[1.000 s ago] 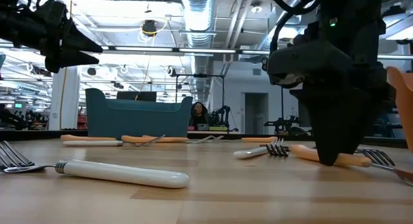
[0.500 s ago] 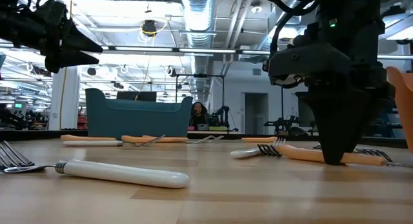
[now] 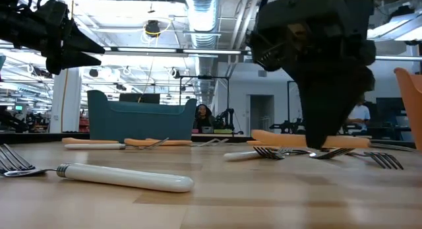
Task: Sort silverware by color (type)
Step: Put the orange fork into the blue bin
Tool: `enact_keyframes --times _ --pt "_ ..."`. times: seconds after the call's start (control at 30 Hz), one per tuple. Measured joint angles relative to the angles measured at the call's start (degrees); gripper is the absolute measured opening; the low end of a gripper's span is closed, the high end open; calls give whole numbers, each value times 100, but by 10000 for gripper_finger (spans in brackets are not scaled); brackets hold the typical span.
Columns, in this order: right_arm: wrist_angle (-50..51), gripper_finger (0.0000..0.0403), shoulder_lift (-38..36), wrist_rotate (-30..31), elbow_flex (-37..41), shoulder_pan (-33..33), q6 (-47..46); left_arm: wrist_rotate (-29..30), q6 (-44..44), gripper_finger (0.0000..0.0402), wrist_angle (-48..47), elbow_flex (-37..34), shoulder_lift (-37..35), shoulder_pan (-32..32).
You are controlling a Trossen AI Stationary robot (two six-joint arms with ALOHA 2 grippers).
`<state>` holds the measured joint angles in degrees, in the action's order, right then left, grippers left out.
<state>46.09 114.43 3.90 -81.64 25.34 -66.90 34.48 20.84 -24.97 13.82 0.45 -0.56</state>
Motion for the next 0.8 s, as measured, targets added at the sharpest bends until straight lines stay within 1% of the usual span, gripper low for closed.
enact_keyframes --times 0.27,0.47,0.6,0.8 --pt "-39 90 -11 22 -77 -253 1249 0 -11 235 0 0 0 2" --pt "-66 90 -13 -217 -77 -595 2033 52 -22 235 -2 0 0 0" --pt "-143 91 -15 -247 -83 -794 2570 59 -23 235 -2 0 0 1" --pt "-87 91 -24 -263 -374 -1139 3272 70 -24 235 -2 0 0 0"
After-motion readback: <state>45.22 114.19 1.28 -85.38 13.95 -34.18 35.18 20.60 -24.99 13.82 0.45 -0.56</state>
